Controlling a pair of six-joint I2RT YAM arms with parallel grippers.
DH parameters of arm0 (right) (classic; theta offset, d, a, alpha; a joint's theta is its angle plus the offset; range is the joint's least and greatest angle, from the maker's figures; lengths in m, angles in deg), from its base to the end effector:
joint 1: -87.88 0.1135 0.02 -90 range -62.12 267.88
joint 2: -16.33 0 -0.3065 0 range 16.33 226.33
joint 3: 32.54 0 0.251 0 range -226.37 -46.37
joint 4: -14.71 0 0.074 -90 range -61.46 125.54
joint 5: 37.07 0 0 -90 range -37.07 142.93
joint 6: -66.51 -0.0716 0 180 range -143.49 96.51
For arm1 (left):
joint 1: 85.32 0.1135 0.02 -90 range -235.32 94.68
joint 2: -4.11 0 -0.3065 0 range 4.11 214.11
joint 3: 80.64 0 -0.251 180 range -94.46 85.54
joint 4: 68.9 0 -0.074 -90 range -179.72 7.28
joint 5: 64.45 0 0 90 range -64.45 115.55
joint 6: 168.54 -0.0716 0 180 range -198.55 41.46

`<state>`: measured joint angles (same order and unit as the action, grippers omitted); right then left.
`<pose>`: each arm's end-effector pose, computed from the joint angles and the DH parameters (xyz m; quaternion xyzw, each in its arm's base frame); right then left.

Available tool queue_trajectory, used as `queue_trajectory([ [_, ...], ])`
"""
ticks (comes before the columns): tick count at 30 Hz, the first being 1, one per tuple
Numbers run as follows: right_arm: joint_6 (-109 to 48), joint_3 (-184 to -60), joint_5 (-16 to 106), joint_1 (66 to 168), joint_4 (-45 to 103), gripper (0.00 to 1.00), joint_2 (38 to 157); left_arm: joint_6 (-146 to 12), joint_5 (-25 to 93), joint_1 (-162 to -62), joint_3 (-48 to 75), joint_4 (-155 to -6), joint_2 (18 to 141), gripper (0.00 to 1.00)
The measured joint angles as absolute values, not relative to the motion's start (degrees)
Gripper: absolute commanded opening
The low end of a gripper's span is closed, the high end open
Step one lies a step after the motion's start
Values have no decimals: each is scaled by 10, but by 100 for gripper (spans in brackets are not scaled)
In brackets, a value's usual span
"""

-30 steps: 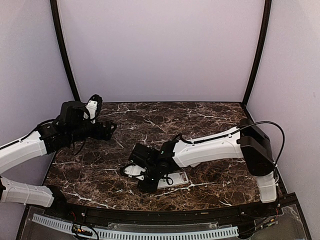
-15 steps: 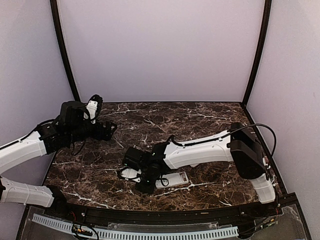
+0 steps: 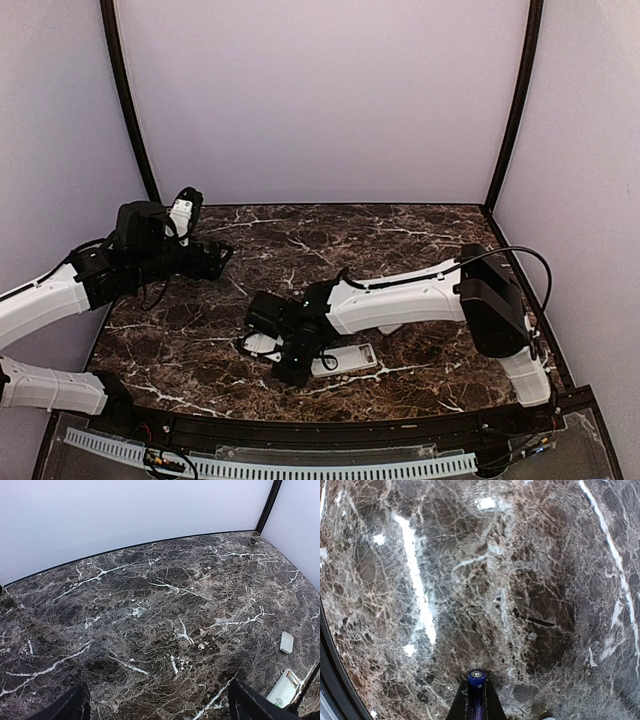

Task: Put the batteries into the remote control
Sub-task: Pick up the battery at the center of the board, then pass from the right arm to the left

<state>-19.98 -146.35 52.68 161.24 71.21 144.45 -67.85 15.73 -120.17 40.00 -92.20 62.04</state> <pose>0.1430 0.4794 0.1551 -0.6132 0.7721 0.0972 0.1354 0.2058 -0.1285 0.3256 0.1258 0.8171 -0.1506 0.5420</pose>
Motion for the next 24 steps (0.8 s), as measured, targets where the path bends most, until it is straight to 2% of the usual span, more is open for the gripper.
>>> queue_trajectory([
  [4, -230, -1451, 502, 1594, 700, 0, 1426, -679, 162, -1202, 403, -917, 614, 94],
  [9, -283, -1393, 469, 1549, 640, 0, 1330, -683, 173, -1202, 416, -905, 601, 92],
  [16, -324, -1304, 459, 1521, 490, 0, 1177, -691, 207, -1202, 440, -870, 572, 86],
  [24, -269, -1175, 470, 1528, 284, 0, 1029, -720, 311, -1204, 459, -814, 544, 82],
])
